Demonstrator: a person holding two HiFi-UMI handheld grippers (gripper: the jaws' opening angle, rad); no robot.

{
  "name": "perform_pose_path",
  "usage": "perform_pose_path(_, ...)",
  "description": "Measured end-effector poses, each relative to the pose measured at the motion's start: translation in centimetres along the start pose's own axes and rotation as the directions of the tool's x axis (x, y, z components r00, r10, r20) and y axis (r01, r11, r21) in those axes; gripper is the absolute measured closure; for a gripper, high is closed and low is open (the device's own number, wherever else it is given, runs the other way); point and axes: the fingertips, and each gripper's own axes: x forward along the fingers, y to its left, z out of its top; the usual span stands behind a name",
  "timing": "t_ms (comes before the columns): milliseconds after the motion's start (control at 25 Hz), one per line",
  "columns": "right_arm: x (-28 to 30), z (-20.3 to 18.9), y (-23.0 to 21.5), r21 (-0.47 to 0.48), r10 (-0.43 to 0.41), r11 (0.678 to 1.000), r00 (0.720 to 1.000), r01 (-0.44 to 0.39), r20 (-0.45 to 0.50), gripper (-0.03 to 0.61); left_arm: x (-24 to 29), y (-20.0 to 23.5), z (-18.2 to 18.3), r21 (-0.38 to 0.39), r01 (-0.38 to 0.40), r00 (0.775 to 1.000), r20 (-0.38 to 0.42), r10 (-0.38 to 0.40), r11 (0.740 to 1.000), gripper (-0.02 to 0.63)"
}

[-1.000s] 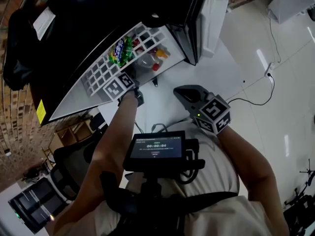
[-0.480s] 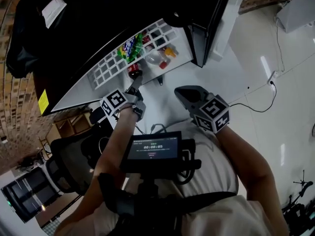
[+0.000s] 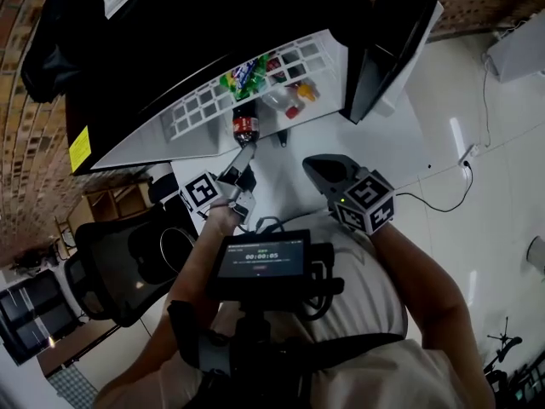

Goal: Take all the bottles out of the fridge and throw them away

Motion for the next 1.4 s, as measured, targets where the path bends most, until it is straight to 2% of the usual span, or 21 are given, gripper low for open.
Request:
perform_pose_path(160,0.7,-0.2,1.0,-0.018,0.026,0.999,0.999,-0.027,-0.021,0.577,-1.9,-0.5,-1.0,-0.019,0.066,0.998,-0.01,-0.066,0.998,0.446)
perform_pose_path(400,2.0,0.0,2.3,-0.078,0.086,0.993,0.994,-0.091,-0.062,0.577,-5.5,-0.7,-2.8,-0.001,0.104,0.995,0.005,-0.104,0.995,0.446)
perform_pose_path(680,4.5,0.3,5.5,-0.173,0.199,0.96,0.971,-0.221,-0.133,0.577,-9.2,-1.6,-3.8,-0.036,0.165,0.982,0.099,-0.16,0.986,0.446)
perform_pose_path(880,6.4,0.5,7.7,-0.202,0.274,0.93,0.946,-0.307,-0.176,0.577,-12.5,-2.0,-3.9,-0.062,0.223,0.958,0.201,-0.206,0.973,0.446)
perform_pose_path(1000,7.5,0.4,9.1,-0.201,0.314,0.913,0.926,-0.355,-0.21,0.577,-14.8,-1.7,-4.2,-0.076,0.214,0.949,0.252,-0.189,0.974,0.446)
perform_pose_path(1200,9.3,-0.4,11.0,-0.201,0.37,0.884,0.893,-0.423,-0.256,0.577,-18.0,0.8,-4.6,-0.112,0.153,0.939,0.327,-0.109,0.982,0.446)
perform_pose_path(1400,11.1,-2.0,12.8,-0.223,0.397,0.855,0.868,-0.467,-0.297,0.577,-20.7,2.6,-4.7,-0.098,0.148,0.919,0.381,-0.1,0.984,0.446)
